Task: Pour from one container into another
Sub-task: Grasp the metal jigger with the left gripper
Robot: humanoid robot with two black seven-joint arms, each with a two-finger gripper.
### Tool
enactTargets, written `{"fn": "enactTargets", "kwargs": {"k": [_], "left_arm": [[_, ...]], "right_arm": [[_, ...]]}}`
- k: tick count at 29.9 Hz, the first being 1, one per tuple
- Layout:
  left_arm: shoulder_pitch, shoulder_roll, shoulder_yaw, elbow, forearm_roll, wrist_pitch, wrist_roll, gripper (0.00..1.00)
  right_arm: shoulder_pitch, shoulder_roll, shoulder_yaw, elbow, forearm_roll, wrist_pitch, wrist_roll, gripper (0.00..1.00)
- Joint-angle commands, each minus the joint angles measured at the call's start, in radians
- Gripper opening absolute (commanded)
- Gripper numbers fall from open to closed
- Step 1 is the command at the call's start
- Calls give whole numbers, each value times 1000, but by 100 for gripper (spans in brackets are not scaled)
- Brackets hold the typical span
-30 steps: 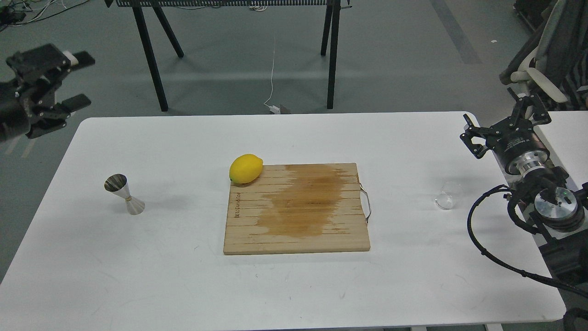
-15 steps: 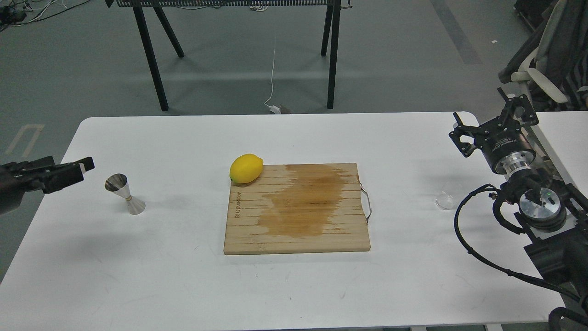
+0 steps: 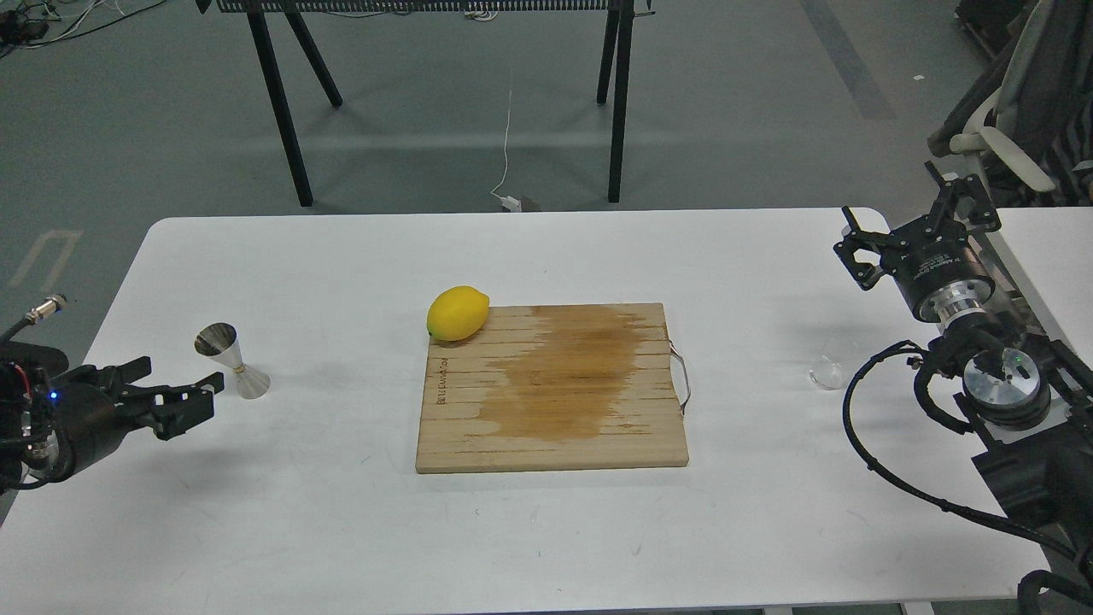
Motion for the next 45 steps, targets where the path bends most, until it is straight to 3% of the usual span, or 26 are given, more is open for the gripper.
{"fn": "enactTargets", "kwargs": {"k": [1, 18, 27, 32, 39, 45], "left_arm": [[11, -62, -10, 46, -3, 8, 19, 100], [13, -327, -89, 357, -13, -3, 17, 98], [10, -347, -95, 414, -38, -20, 17, 97], [-3, -425, -93, 493, -44, -15, 19, 93], [-4, -436, -95, 508, -47, -15, 20, 88], [-3, -441, -109, 542, -47, -17, 20, 75]], "right_arm": [[-1, 0, 0, -2, 0, 0, 1, 99], [-4, 6, 0, 5, 1, -2, 14, 99], [1, 12, 1, 5, 1, -2, 14, 99], [-1, 12, 1, 4, 1, 0, 14, 99], [-6, 14, 1, 2, 1, -2, 14, 99], [-6, 21, 1, 2, 1, -2, 20, 99]]}}
